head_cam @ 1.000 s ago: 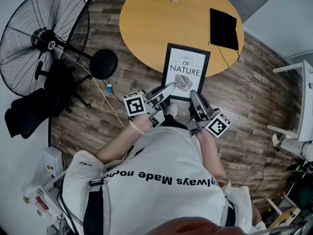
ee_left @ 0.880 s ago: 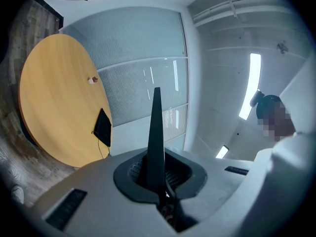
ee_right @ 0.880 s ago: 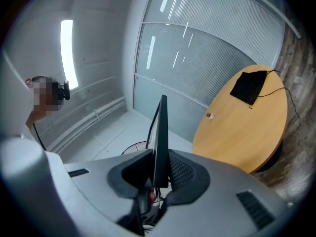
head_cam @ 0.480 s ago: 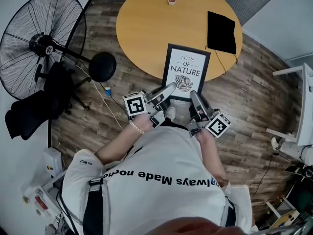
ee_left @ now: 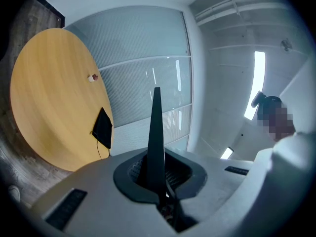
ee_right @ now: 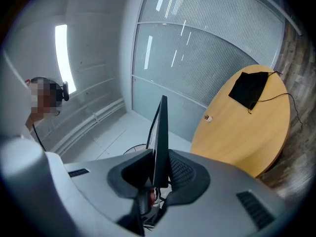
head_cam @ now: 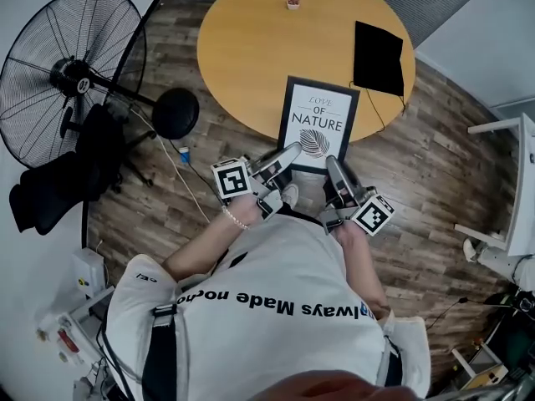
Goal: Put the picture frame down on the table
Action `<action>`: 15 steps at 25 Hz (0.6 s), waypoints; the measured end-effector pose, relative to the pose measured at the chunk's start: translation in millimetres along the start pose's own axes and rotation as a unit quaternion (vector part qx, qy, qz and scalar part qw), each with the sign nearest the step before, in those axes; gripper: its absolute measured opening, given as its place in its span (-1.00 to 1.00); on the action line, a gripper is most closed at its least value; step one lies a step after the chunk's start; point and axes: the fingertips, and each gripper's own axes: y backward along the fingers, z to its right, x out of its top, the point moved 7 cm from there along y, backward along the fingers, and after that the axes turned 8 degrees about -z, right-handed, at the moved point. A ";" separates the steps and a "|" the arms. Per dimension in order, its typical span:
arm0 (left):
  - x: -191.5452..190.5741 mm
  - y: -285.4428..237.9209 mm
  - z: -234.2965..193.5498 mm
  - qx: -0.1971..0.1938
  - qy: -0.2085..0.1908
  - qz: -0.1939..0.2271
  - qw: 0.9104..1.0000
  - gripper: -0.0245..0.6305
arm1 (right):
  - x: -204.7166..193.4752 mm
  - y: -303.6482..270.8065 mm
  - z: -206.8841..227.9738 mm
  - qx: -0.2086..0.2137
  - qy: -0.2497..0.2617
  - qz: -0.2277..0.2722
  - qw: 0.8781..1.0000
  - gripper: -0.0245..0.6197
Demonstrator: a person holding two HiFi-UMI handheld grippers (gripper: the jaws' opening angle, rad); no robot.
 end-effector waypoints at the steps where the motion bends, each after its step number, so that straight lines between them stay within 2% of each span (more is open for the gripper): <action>1: -0.4 -0.3 -1.2 0.001 0.000 0.001 1.000 -0.82 | 0.4 -0.1 1.0 0.001 0.000 -0.001 1.000 -0.62; 6: -4.9 -1.3 -4.8 0.001 0.018 0.010 1.000 -0.82 | 1.5 0.3 4.4 0.003 -0.002 -0.004 1.000 -0.62; 15: -1.9 -2.0 -5.9 0.005 0.009 0.012 1.000 -0.81 | 2.5 -1.8 6.6 0.004 -0.006 -0.007 1.000 -0.62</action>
